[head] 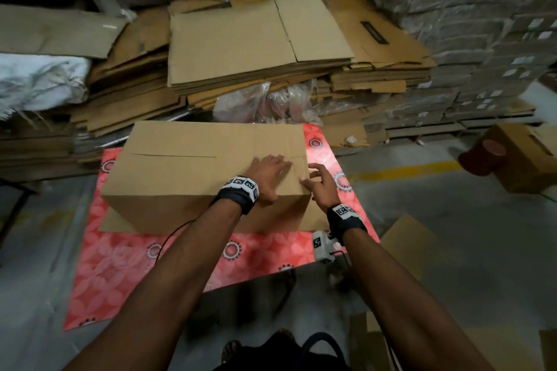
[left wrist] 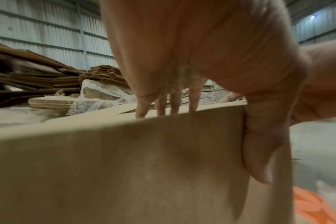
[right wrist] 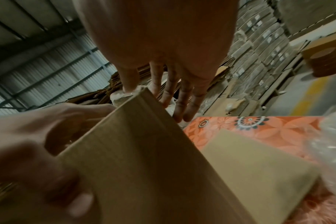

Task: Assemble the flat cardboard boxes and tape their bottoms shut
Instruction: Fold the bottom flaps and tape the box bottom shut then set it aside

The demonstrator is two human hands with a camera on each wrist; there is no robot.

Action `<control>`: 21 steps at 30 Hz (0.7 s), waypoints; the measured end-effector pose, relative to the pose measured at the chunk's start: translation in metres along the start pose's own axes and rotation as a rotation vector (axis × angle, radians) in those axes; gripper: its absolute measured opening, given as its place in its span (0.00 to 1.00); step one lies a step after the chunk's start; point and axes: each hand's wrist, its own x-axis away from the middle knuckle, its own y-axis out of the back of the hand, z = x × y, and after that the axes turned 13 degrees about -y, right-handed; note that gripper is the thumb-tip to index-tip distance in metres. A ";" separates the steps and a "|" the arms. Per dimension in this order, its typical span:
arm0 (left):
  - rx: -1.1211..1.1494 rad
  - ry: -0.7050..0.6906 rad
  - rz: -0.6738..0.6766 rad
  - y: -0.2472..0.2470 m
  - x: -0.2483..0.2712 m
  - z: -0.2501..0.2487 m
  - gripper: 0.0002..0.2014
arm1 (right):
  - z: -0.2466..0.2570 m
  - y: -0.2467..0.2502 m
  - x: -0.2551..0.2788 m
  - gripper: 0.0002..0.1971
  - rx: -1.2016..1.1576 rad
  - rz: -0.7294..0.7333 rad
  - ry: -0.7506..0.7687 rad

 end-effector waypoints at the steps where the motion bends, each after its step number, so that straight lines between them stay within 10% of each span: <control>1: 0.024 -0.015 0.002 -0.001 0.007 0.009 0.61 | 0.003 -0.003 0.000 0.17 0.002 0.027 -0.008; 5: 0.112 -0.110 0.000 -0.008 0.042 0.045 0.61 | 0.013 -0.020 -0.002 0.15 0.083 -0.005 0.087; 10: 0.028 -0.164 0.026 -0.001 0.083 0.078 0.55 | 0.042 -0.047 -0.003 0.37 0.518 -0.081 0.267; 21: -0.008 0.405 -0.170 -0.012 0.134 0.090 0.43 | 0.064 -0.115 0.018 0.36 0.525 0.199 0.326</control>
